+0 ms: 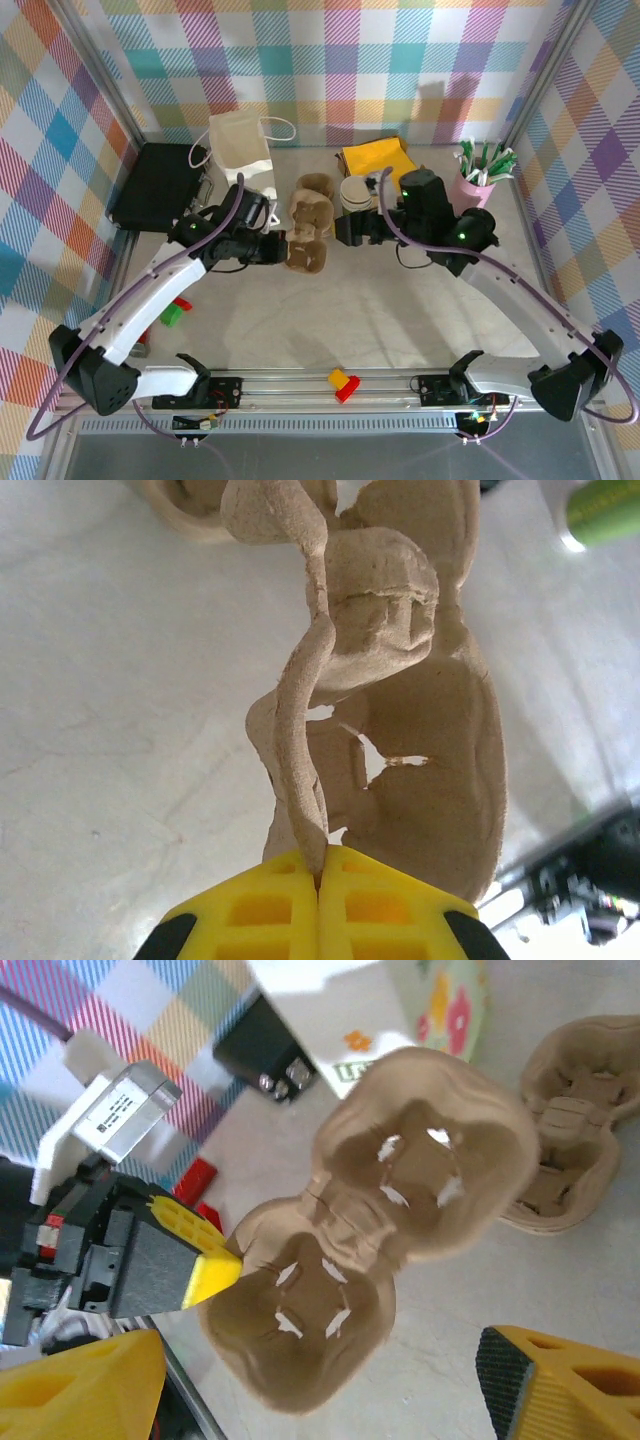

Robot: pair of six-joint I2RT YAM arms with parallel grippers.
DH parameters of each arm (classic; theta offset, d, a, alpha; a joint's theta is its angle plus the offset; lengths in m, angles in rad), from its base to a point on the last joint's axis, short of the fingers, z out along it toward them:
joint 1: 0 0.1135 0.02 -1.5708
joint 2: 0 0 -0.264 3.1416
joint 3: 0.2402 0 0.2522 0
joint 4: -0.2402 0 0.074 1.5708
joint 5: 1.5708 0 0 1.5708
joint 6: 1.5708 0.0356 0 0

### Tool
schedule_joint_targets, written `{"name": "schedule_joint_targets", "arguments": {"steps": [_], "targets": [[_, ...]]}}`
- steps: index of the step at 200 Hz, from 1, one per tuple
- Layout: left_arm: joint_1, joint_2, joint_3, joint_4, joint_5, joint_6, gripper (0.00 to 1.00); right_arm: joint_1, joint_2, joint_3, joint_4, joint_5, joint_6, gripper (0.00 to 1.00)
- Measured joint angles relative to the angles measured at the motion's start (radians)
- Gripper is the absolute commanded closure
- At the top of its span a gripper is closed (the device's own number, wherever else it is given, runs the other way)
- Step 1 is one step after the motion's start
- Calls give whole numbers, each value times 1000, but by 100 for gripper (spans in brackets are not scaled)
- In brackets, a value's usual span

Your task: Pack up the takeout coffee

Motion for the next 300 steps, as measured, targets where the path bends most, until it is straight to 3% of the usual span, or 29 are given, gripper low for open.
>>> {"name": "schedule_joint_targets", "arguments": {"steps": [41, 107, 189, 252, 300], "targets": [[0, -89, -32, -43, 94, 80, 95, 156, 164, 204, -186, 115, -177, 18], [-1, -142, -43, -58, 162, 135, 95, 299, 315, 283, -311, 298, -420, 17], [-1, -142, -43, -79, 179, 150, 95, 309, 352, 305, -360, 390, -552, 25], [-1, -142, -43, -76, 184, 150, 95, 309, 367, 313, -361, 384, -559, 35], [-1, -142, -43, -76, 184, 150, 94, 309, 388, 313, -360, 381, -553, 35]]}}
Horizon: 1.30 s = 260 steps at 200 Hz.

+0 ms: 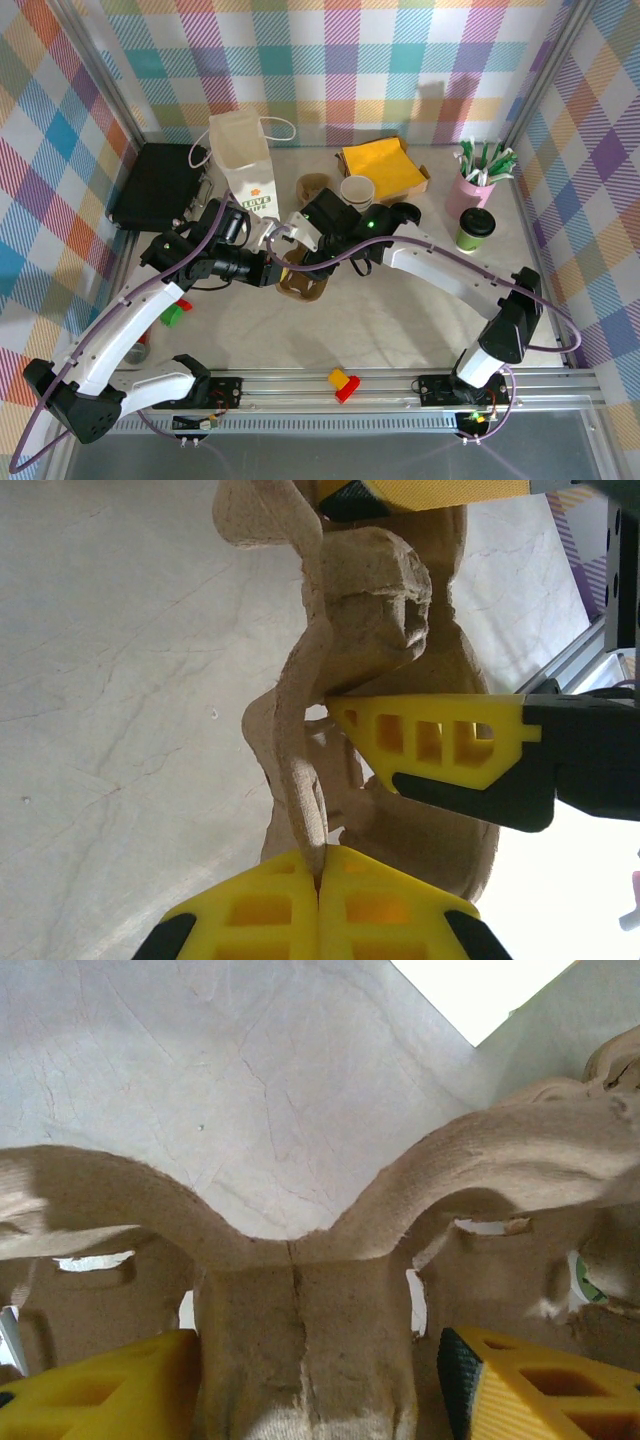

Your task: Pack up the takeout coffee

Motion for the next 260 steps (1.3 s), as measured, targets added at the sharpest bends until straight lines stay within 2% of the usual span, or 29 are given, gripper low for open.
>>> {"name": "schedule_joint_targets", "arguments": {"steps": [22, 42, 69, 126, 168, 217, 260], "targets": [[0, 0, 0, 0, 0, 0, 94, 0, 0, 0, 0, 0, 0, 38], [0, 0, 0, 2, 0, 0, 94, 0, 0, 0, 0, -1, -1, 45], [0, 0, 0, 4, -1, 0, 89, 0, 0, 0, 0, -3, 0, 51], [0, -21, 1, 13, -20, -29, 58, 0, 0, 0, 0, 12, 0, 54], [10, -31, 89, 6, -122, -58, 52, 0, -8, -23, 0, 26, 0, 54], [129, 9, 277, -8, -274, -92, 49, 0, -58, -93, 0, 44, 5, 54], [285, 148, 416, -11, -365, -160, 48, 0, -108, -123, 0, 47, 26, 54]]}}
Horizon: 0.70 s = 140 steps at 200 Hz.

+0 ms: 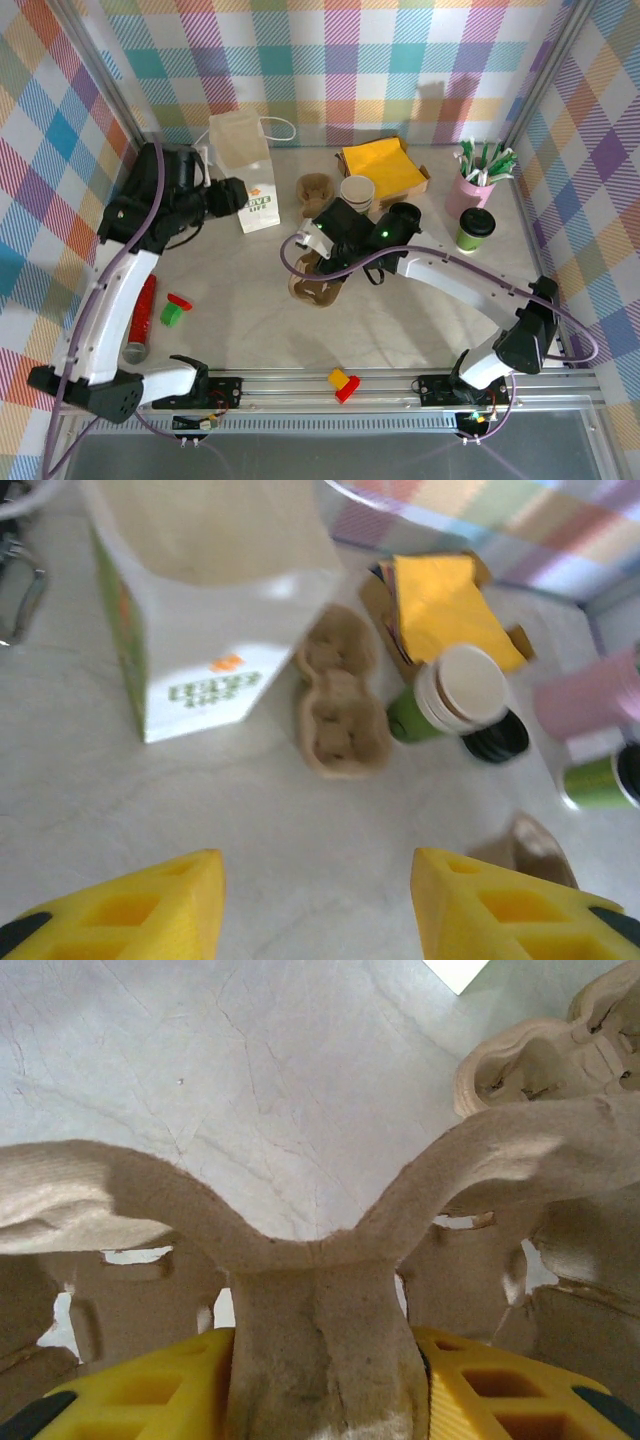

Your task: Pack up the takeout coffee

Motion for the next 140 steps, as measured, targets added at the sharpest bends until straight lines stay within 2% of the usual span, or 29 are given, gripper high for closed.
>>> {"name": "schedule_joint_targets", "arguments": {"steps": [39, 140], "targets": [[89, 126, 67, 3, -35, -44, 48, 0, -52, -28, -9, 5, 17, 53], [170, 407, 283, 11, -154, -55, 51, 0, -104, -53, -56, 5, 58, 54]]}}
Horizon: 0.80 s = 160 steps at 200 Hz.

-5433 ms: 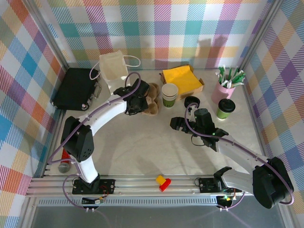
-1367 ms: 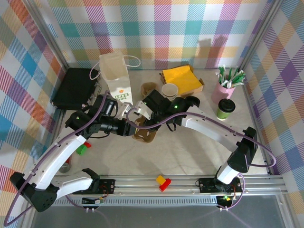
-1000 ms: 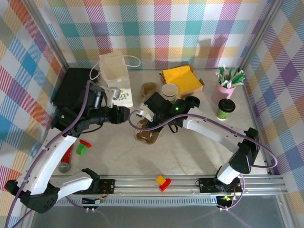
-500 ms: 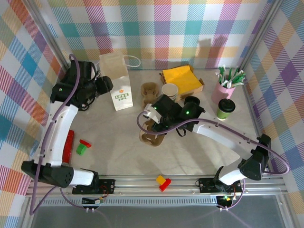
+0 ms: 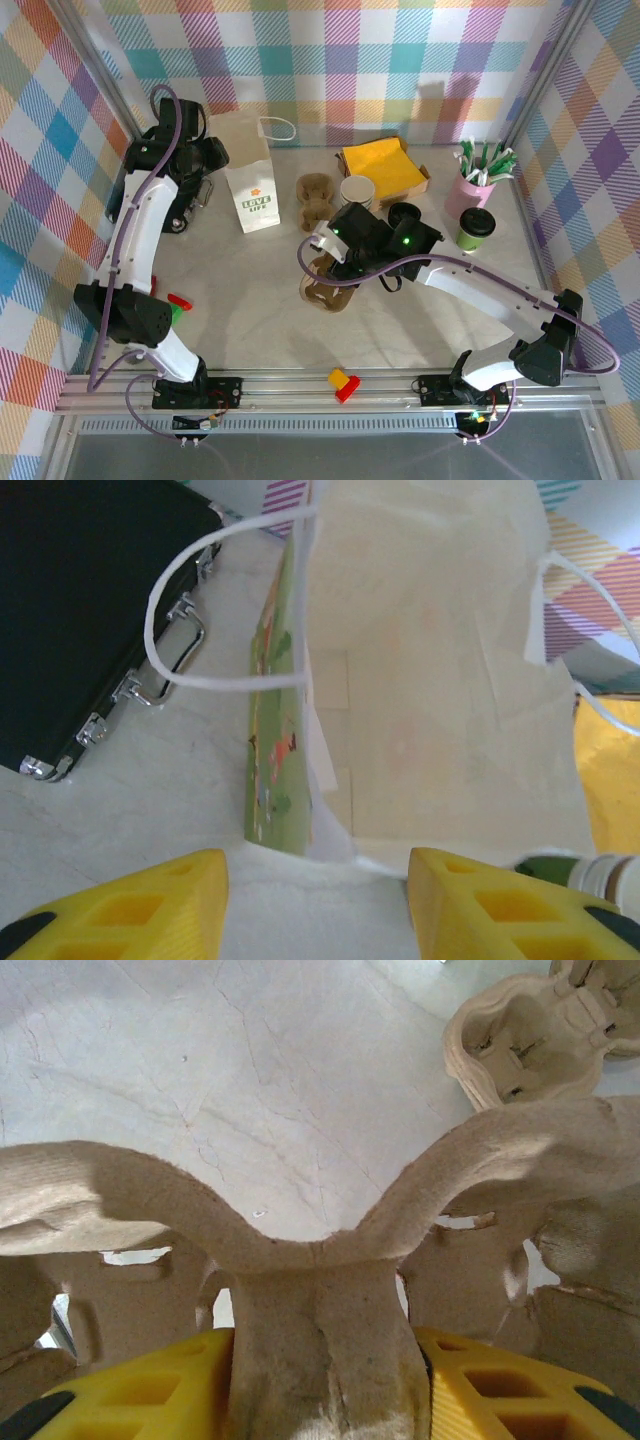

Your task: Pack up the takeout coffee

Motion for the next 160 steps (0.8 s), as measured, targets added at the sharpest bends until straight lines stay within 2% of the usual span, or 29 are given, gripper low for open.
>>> {"name": "schedule_joint_targets", "arguments": {"steps": [36, 83, 135, 160], "targets": [[23, 104, 78, -3, -12, 0, 54, 0, -5, -4, -8, 0, 6, 54], [29, 229, 162, -17, -14, 3, 64, 0, -7, -8, -14, 0, 18, 54], [30, 295, 231, -40, -14, 22, 76, 0, -7, -11, -16, 0, 19, 54], [30, 306, 249, -56, -10, 28, 86, 0, -10, -11, -16, 0, 19, 54]]}}
